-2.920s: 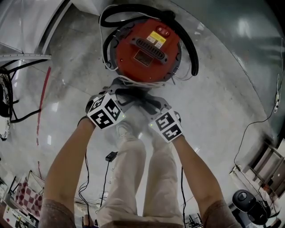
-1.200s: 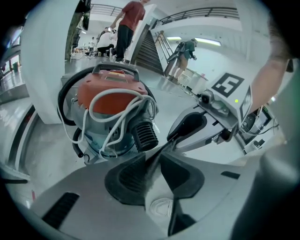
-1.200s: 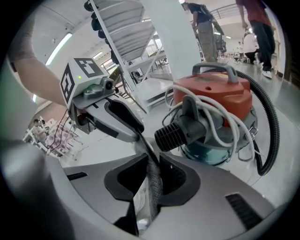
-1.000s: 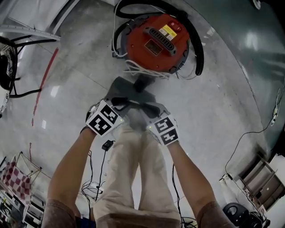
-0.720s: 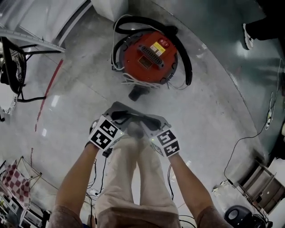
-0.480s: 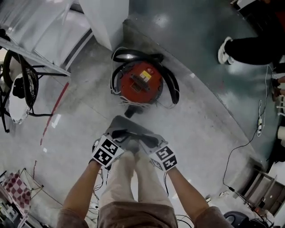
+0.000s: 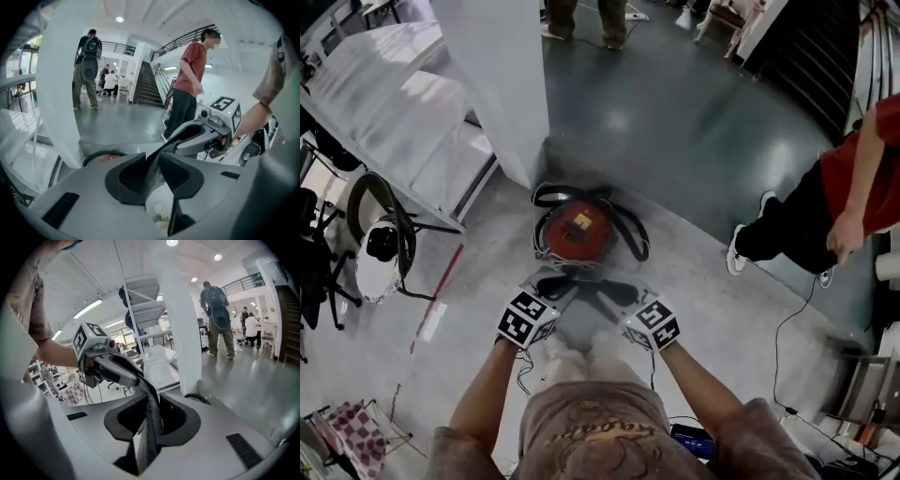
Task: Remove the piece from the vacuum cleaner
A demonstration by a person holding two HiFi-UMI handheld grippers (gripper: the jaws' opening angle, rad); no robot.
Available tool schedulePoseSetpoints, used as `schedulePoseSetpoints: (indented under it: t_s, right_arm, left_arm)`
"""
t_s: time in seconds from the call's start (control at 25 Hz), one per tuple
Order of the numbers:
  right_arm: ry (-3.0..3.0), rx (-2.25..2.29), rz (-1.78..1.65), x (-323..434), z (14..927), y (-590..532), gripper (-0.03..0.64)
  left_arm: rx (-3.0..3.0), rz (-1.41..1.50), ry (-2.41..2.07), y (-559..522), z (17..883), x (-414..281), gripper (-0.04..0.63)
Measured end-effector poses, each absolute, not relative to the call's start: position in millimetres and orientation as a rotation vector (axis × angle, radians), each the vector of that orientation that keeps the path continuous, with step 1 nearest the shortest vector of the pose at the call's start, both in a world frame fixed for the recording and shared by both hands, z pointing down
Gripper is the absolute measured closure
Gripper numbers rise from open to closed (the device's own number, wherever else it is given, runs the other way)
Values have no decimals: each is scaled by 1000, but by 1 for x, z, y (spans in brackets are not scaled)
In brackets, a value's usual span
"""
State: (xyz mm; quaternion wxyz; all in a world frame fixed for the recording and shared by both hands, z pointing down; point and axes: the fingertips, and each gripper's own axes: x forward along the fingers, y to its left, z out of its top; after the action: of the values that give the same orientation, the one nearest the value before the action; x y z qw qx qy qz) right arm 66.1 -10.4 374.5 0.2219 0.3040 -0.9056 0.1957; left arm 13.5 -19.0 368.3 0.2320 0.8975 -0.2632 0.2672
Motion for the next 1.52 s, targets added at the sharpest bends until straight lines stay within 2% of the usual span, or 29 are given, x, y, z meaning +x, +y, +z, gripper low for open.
schedulePoseSetpoints:
  t_s: [0.32, 0.56, 0.72, 0.88, 1.52]
  right_arm:
    - [-2638, 960, 360, 83, 257, -30, 541]
    - [-2703, 977, 244, 75, 193, -27, 541]
    - [-2739, 1024, 185, 66, 169, -25, 541]
    - [-2776, 1068, 164, 63, 170, -22, 541]
    - [-2766, 1090, 338, 58, 235, -22, 541]
  left_arm:
    - [2673, 617, -779, -39, 249, 28, 509]
    - [2742, 535, -816, -35, 185, 19, 508]
    - [2755, 379, -920, -31, 161, 8, 506]
    - [2772, 244, -975, -26, 164, 1, 506]
    - [2699, 191, -969, -25, 230, -7, 508]
